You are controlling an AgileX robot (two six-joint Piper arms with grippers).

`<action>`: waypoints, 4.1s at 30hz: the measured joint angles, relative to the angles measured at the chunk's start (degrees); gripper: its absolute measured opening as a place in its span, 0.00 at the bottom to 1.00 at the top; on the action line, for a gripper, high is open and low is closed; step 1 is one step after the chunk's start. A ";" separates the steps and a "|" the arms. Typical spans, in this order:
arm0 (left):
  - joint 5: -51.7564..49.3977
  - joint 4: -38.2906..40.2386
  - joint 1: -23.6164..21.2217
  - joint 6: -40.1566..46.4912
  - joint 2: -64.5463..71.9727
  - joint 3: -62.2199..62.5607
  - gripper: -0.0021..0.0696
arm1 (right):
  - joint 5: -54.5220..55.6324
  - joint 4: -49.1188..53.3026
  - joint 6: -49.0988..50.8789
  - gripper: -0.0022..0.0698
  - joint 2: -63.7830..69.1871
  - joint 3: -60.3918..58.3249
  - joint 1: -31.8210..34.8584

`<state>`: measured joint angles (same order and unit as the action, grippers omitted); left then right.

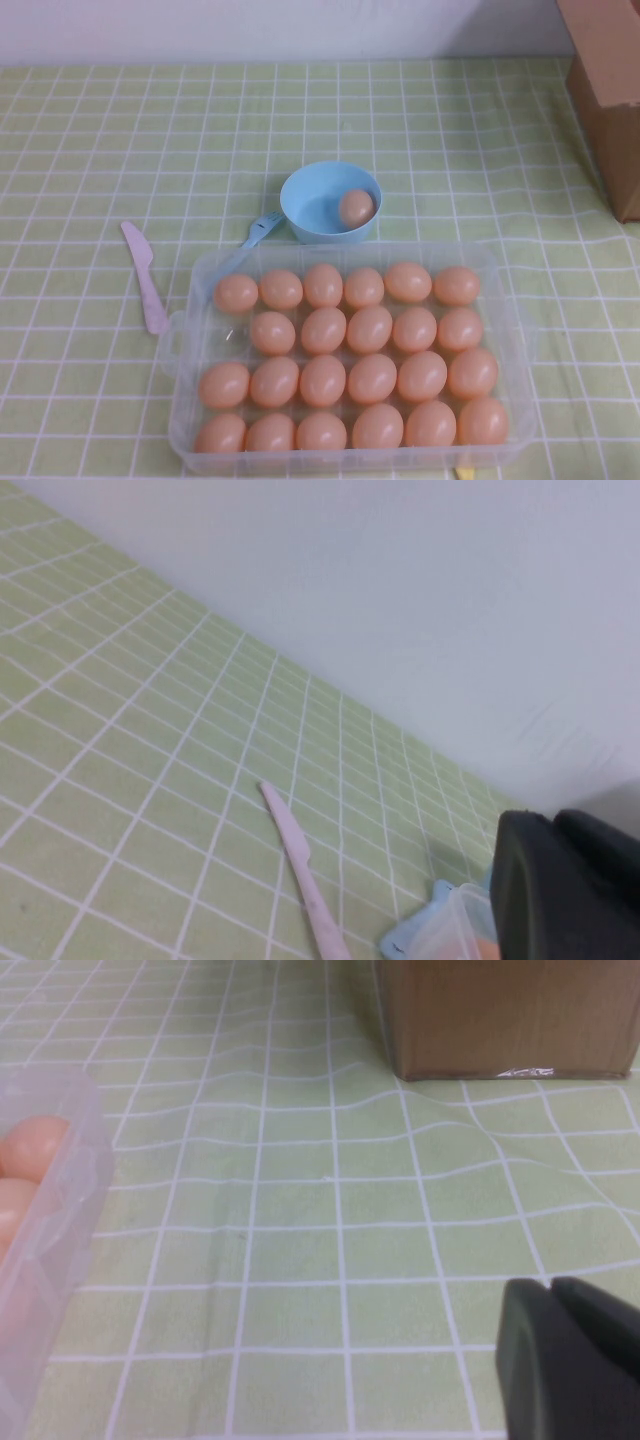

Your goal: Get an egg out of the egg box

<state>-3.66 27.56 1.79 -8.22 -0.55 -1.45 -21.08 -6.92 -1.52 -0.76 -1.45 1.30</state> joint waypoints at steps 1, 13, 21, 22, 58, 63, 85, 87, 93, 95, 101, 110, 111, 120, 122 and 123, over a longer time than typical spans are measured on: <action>0.00 0.12 0.00 0.00 0.00 0.00 0.02 | 0.00 0.00 0.00 0.01 0.00 0.00 0.00; -11.11 1.01 0.00 -0.24 0.15 4.72 0.02 | 0.00 0.00 0.00 0.01 0.00 0.00 0.00; -31.40 0.39 0.00 15.86 15.96 23.75 0.02 | 0.00 0.00 0.00 0.01 0.00 0.00 0.00; -34.47 0.27 0.00 18.13 19.72 26.73 0.02 | 0.00 0.00 0.00 0.01 0.00 0.00 0.00; -52.42 -13.17 24.83 33.33 95.56 75.71 0.02 | 0.00 0.00 0.00 0.01 0.00 0.00 0.00; -54.08 -16.12 27.54 33.33 98.38 76.46 0.02 | 0.00 0.00 0.00 0.01 0.00 0.00 0.00; -48.22 -19.42 29.01 25.12 99.44 76.53 0.75 | 0.00 0.00 0.00 0.01 0.00 0.00 0.00; -48.07 -19.42 29.01 25.01 100.15 76.62 0.75 | 0.00 0.00 0.00 0.01 0.00 0.00 0.00; -48.73 -19.42 29.01 24.18 104.76 76.62 0.76 | 0.00 0.00 0.00 0.01 0.00 0.00 0.00; -49.12 -19.42 29.01 23.72 106.15 76.62 0.76 | 0.00 0.00 0.00 0.01 0.00 0.00 0.00; -49.53 -19.20 29.01 23.29 108.49 76.62 0.76 | 0.00 0.00 0.00 0.01 0.00 0.00 0.00; -49.39 -19.23 29.01 23.20 109.07 76.62 0.72 | 0.00 0.00 0.00 0.01 0.00 0.00 0.00; -49.39 -19.23 29.01 23.20 109.07 76.62 0.71 | 0.00 0.00 0.00 0.01 0.00 0.00 0.00; -49.39 -19.23 29.01 23.20 109.19 76.62 0.57 | 0.00 0.00 0.00 0.01 0.00 0.00 0.00; -49.39 -19.23 29.01 23.20 109.31 76.77 0.55 | 0.00 0.00 0.00 0.01 0.00 0.00 0.00; -49.39 -19.18 29.01 23.20 109.31 76.76 0.54 | 0.00 0.00 0.00 0.01 0.00 0.00 0.00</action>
<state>-53.06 8.38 30.80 14.98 108.76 75.31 -21.08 -6.92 -1.52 -0.76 -1.45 1.30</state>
